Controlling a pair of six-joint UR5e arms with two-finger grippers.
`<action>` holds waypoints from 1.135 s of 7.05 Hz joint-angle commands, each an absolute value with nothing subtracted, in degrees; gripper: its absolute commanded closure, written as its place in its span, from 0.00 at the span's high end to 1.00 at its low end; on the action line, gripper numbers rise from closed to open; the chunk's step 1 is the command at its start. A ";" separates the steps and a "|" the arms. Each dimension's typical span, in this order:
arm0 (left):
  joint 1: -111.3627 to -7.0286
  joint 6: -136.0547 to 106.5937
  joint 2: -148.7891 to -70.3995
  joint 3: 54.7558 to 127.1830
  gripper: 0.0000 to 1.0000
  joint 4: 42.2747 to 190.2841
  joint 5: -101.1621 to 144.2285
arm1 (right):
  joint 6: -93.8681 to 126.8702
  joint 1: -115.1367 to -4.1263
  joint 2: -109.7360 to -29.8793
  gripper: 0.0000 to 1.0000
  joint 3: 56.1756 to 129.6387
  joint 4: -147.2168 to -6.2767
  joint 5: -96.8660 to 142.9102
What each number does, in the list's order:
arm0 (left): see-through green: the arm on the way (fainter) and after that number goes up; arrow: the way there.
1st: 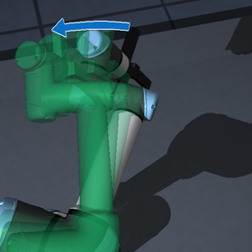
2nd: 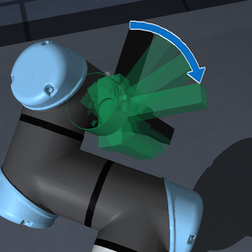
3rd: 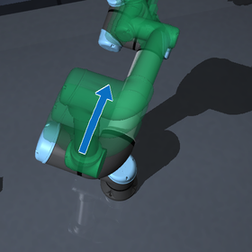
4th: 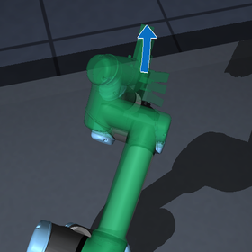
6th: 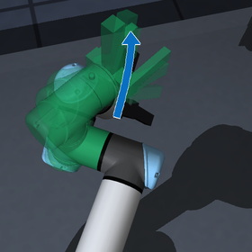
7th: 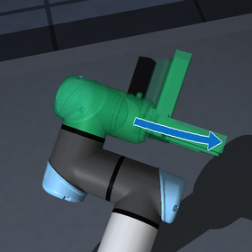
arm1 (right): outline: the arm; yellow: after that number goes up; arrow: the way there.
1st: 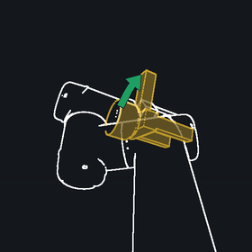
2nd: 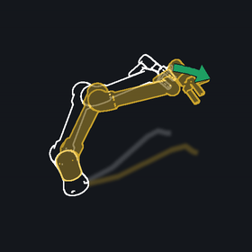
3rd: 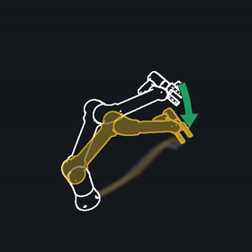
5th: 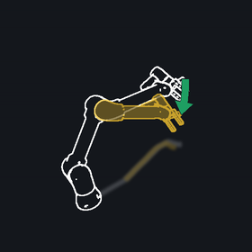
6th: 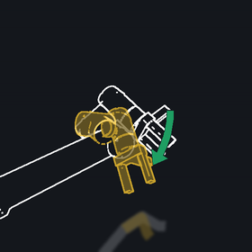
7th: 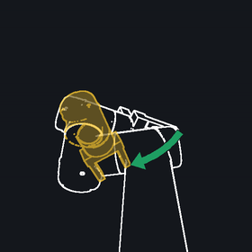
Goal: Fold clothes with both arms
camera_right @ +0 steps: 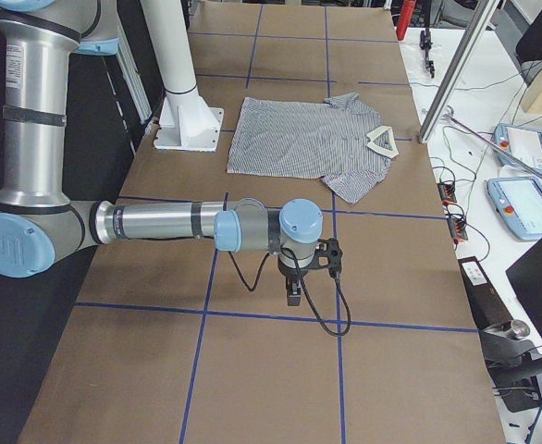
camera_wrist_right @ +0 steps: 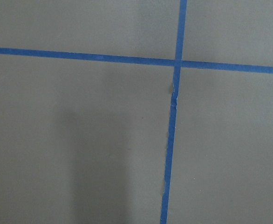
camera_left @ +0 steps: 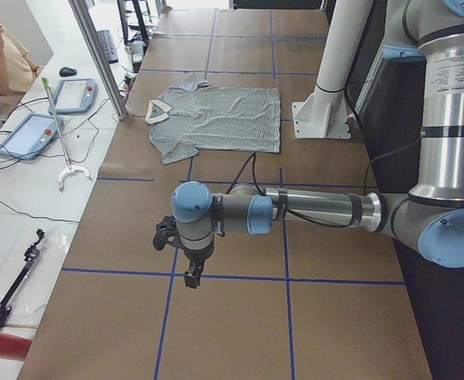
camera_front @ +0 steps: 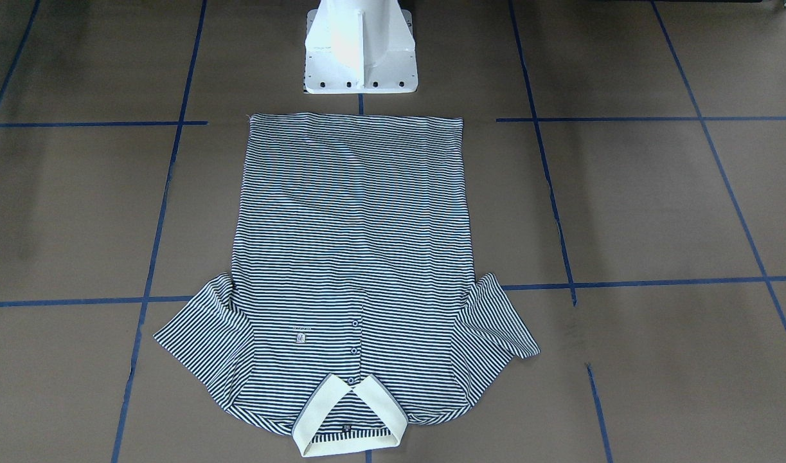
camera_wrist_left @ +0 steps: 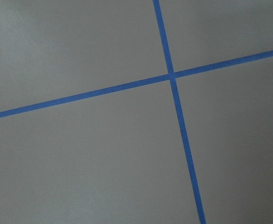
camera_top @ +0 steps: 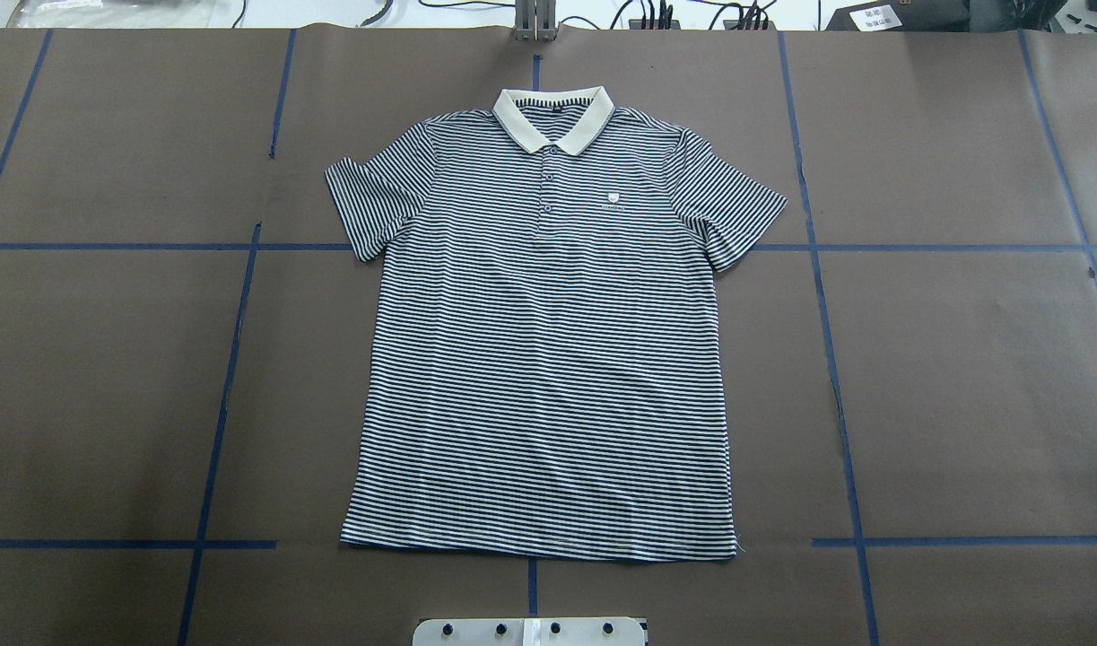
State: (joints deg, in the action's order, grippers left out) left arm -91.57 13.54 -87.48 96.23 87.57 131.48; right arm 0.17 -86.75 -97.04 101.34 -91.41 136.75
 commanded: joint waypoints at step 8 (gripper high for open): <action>-91.14 13.62 -87.36 96.77 1.00 87.63 134.29 | 0.17 -85.18 -98.80 1.00 104.33 -91.23 137.28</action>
